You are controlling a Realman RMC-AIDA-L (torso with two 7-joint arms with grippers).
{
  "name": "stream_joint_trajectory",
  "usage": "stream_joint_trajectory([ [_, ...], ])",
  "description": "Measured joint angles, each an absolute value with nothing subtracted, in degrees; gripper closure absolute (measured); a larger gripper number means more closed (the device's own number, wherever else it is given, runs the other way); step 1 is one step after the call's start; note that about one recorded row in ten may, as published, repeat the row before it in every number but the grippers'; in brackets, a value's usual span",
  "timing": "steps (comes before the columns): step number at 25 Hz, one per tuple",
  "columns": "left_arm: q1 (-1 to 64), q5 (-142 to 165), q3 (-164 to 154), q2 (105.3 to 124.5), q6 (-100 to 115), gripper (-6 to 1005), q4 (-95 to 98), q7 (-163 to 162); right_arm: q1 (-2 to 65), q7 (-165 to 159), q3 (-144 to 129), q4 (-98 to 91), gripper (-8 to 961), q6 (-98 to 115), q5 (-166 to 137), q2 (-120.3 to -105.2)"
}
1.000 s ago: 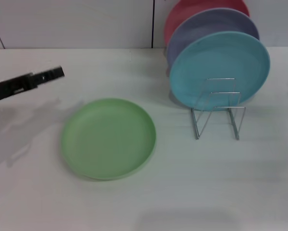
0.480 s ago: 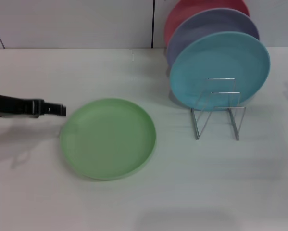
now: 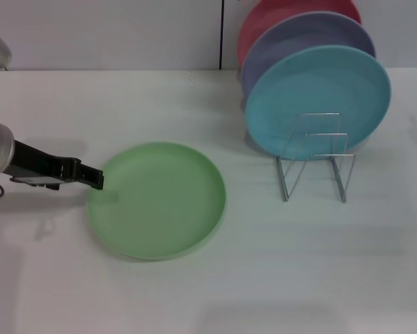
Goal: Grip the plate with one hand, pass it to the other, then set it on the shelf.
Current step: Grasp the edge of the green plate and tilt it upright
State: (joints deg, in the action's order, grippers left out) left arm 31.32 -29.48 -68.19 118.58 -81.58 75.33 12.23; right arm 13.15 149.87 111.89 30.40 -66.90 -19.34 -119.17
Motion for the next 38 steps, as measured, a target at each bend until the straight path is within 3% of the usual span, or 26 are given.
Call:
stream_joint_trajectory([
  [20,38.1,-24.3,-71.5,118.56,-79.4,197,64.3,6.2,14.3,150.2,113.0,29.5,194,-67.5,-19.3,-119.18],
  [38,39.1,-24.2,-71.2,118.57,-76.5,213,61.0,6.6,14.6,150.3,113.6,29.6,193,-67.5,-19.2,-119.1],
])
